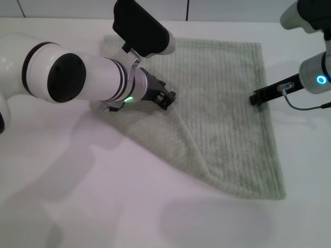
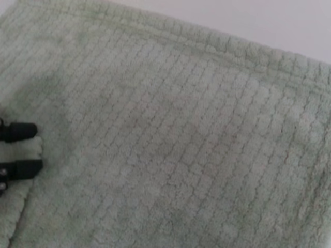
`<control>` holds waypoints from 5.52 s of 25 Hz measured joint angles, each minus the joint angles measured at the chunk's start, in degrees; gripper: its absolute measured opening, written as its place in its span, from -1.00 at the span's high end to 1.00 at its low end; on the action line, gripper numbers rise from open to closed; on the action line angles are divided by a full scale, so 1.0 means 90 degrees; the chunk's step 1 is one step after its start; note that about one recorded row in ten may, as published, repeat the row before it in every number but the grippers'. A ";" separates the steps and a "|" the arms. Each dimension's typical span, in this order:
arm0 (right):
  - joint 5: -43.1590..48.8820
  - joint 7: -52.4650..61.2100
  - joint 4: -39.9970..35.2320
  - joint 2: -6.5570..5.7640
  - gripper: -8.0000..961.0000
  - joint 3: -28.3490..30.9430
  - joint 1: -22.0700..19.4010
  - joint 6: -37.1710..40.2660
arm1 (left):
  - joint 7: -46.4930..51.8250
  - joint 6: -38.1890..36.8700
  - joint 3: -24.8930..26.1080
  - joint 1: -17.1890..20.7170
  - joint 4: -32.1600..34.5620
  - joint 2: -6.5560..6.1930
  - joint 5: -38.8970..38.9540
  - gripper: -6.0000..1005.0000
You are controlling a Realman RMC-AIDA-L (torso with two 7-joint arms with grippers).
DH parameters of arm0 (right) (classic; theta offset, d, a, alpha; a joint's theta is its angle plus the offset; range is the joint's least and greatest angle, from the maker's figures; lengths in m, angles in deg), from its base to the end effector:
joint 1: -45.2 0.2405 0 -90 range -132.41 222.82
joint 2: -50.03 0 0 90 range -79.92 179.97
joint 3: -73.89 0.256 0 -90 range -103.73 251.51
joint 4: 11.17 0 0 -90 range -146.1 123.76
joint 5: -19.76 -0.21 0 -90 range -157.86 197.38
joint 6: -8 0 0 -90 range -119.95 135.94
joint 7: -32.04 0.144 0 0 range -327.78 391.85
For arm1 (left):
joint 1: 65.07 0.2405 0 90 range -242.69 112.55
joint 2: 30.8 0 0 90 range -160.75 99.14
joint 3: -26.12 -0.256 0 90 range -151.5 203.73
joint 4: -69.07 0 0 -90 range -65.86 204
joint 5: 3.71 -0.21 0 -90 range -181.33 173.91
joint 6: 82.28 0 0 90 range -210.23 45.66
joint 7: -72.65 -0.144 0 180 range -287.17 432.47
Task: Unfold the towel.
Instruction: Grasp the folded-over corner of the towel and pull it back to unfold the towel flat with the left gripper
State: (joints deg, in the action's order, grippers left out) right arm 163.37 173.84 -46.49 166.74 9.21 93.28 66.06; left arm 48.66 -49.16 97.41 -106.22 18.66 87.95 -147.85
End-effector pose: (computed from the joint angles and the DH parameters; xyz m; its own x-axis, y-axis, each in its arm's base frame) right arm 0.2370 0.4256 -0.0311 0.5867 -0.8035 -0.1009 -0.7380 -0.4793 -0.4750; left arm -0.1761 0.4036 -0.1061 0.8999 0.4361 0.0017 0.3449 -0.7094 -0.6146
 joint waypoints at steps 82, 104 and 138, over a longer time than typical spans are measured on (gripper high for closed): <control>0.0000 -0.0010 0.0025 0.0000 0.98 0.0000 -0.0015 -0.0025 | 0.1074 0.5495 0.0391 0.1015 -0.3684 -0.0069 -0.2384 0.97; 0.0000 -0.0009 0.0020 0.0000 0.97 0.0000 0.0010 -0.0027 | 0.1491 0.6569 0.0350 0.0948 -0.4118 -0.0080 -0.2384 0.97; 0.0000 -0.0014 -0.0002 0.0000 0.96 0.0000 -0.0009 -0.0009 | 0.1804 0.6962 -0.0442 0.0833 -0.3908 -0.0143 -0.2391 0.67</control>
State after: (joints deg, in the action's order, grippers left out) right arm 163.37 173.71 -46.50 166.74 9.20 93.20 65.98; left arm 64.90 13.50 93.43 -98.72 -16.51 86.66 -169.37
